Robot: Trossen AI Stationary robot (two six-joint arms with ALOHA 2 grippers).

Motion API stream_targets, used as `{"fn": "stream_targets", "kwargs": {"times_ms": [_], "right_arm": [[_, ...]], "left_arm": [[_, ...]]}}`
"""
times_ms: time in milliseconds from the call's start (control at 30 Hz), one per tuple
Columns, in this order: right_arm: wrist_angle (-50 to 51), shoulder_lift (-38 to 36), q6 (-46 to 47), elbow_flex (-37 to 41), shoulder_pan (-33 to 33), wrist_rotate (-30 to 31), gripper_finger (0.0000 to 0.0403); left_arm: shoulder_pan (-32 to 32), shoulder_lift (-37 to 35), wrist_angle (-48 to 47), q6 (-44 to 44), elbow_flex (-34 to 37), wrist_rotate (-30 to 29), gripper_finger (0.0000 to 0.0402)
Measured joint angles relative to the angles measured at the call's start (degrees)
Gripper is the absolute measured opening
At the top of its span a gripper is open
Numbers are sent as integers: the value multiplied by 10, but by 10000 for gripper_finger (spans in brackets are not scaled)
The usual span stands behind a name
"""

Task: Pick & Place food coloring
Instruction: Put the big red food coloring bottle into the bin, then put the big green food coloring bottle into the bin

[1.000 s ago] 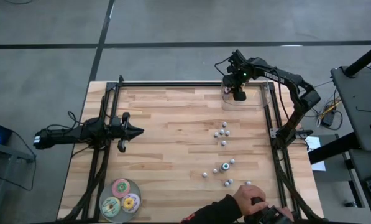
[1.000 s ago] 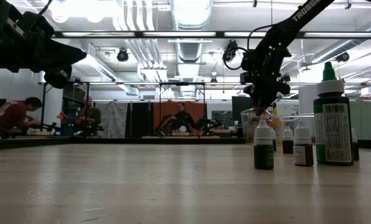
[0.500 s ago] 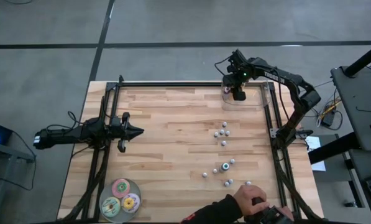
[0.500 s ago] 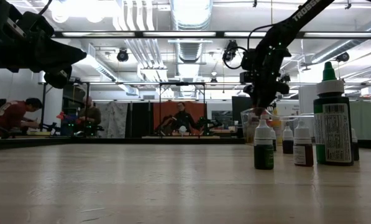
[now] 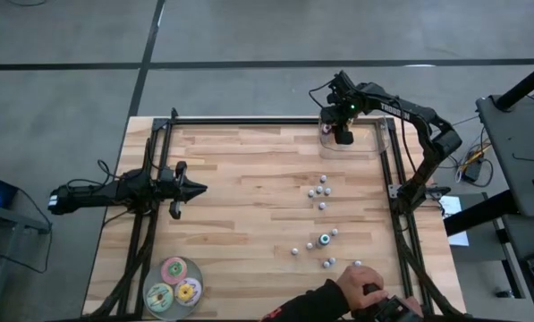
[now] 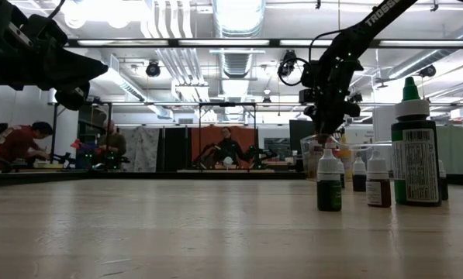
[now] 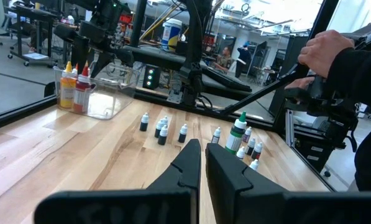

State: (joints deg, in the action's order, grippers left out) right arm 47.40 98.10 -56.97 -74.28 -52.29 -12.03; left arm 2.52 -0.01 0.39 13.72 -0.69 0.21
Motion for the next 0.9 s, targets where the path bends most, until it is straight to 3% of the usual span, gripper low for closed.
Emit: {"fn": "stream_targets", "kwargs": {"times_ms": [433, 900], "right_arm": [[-3, -1, 0, -1, 0, 0, 176], [-7, -18, 0, -22, 0, 0, 183]], "left_arm": [[0, 0, 0, 0, 0, 0, 0], [0, 0, 0, 0, 0, 0, 0]]}}
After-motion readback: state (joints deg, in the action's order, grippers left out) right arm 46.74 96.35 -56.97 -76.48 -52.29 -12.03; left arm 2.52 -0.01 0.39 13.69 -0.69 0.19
